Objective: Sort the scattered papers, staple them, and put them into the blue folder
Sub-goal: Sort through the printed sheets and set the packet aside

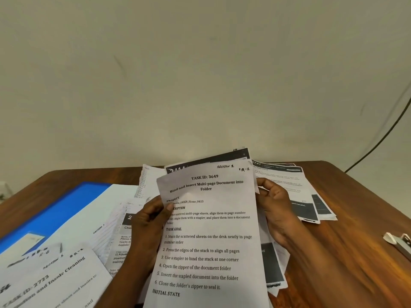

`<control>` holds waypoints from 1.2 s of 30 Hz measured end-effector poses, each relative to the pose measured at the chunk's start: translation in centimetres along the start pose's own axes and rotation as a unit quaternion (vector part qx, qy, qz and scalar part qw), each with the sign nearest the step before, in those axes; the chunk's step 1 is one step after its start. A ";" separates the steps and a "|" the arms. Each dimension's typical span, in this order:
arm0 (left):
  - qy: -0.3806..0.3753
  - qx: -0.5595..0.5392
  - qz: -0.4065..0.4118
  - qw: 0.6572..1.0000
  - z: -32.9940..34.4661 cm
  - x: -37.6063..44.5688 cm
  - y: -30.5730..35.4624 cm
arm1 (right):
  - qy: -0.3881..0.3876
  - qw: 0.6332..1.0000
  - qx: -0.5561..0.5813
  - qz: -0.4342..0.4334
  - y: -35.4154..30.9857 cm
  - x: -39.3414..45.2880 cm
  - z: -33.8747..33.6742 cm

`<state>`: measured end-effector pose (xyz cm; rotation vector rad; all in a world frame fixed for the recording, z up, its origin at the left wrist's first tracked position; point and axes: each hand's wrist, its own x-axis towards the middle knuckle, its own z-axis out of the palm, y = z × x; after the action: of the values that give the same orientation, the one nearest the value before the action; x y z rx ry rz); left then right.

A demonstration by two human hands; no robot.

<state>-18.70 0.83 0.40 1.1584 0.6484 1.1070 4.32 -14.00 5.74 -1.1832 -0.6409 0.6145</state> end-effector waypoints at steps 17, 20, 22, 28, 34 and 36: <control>-0.024 -0.133 -0.119 0.984 -0.3 0.9 0.1 | -0.078 0.987 -0.031 -0.139 -1.0 -0.5 0.8; -0.026 -0.128 -0.139 0.982 0.4 0.6 0.1 | -0.056 0.987 -0.044 -0.145 -1.4 -1.1 1.7; -0.021 -0.128 -0.147 0.981 0.9 0.3 0.0 | -0.046 0.992 -0.035 -0.115 -1.8 -1.5 2.0; 0.008 -0.114 -0.147 0.982 2.3 -0.4 -0.1 | -0.053 0.995 0.027 -0.085 -2.2 -1.6 1.9; 0.017 -0.090 -0.128 0.988 2.7 -0.7 0.2 | -0.013 0.991 -0.061 -0.115 -1.7 -1.4 1.5; 0.008 -0.086 -0.118 0.989 2.7 -0.9 0.4 | -0.009 0.994 -0.034 -0.100 -1.6 -1.3 1.1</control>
<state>-16.87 -1.03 1.49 0.9018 0.6707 0.9522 2.82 -14.64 7.43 -1.1609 -0.7913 0.4377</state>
